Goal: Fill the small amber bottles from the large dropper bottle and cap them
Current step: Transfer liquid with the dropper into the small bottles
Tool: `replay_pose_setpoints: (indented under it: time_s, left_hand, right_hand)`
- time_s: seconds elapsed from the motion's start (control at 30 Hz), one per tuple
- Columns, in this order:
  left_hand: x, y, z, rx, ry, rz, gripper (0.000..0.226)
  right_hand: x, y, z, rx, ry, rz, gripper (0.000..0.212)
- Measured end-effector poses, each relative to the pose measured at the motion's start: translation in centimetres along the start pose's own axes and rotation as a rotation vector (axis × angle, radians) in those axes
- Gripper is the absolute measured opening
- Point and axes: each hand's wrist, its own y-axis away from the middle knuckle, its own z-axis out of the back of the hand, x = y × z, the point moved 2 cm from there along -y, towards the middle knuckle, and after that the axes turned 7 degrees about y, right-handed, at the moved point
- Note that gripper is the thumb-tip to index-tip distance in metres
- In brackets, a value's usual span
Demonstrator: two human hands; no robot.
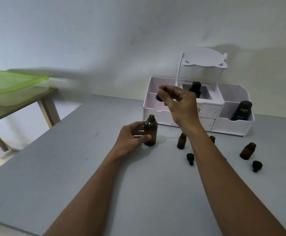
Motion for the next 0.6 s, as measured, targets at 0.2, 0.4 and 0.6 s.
replay_pose_setpoints:
  time_s: [0.2,0.4,0.6]
  left_hand:
    - [-0.1,0.0,0.0,0.003,-0.011,-0.01,0.054]
    - [-0.2,0.0,-0.1,0.007,-0.027,-0.021,0.054]
    - [0.0,-0.1,-0.2,0.004,-0.032,-0.014,0.054]
  right_hand:
    - [-2.3,0.5,-1.7,0.166,0.179,-0.023,0.018]
    - [-3.9,1.0,-2.3,0.182,0.26,-0.044,0.016]
    - [-3.9,0.9,-2.6,0.136,0.293,-0.033,0.016]
